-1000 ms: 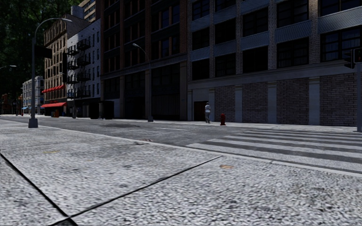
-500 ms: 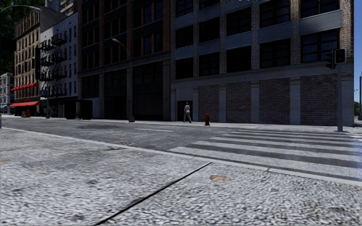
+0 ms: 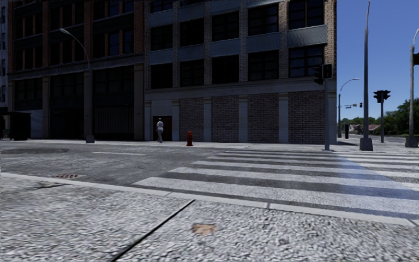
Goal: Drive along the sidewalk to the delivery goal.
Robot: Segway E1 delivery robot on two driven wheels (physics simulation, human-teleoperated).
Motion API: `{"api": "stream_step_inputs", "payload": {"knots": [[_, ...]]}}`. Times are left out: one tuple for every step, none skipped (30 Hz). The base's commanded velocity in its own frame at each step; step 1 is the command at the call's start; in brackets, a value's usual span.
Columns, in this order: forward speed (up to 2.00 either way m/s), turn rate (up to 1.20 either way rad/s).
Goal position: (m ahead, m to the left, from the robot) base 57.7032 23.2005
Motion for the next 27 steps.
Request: {"api": "stream_step_inputs", "payload": {"knots": [[1.16, -0.49], [1.16, -0.49], [1.18, -0.48], [1.19, -0.48], [1.19, -0.48], [1.19, -0.48], [1.19, -0.48], [1.19, -0.48], [1.23, -0.34], [1.23, -0.34], [1.28, -0.28], [1.30, -0.27], [1.30, -0.27], [1.30, -0.27], [1.31, -0.28], [1.31, -0.43], [1.31, -0.53], [1.32, -0.56], [1.32, -0.56], [1.35, -0.57], [1.36, -0.57], [1.38, -0.57], [1.38, -0.57], [1.41, -0.53], [1.45, -0.43], [1.49, -0.39], [1.49, -0.39]]}}
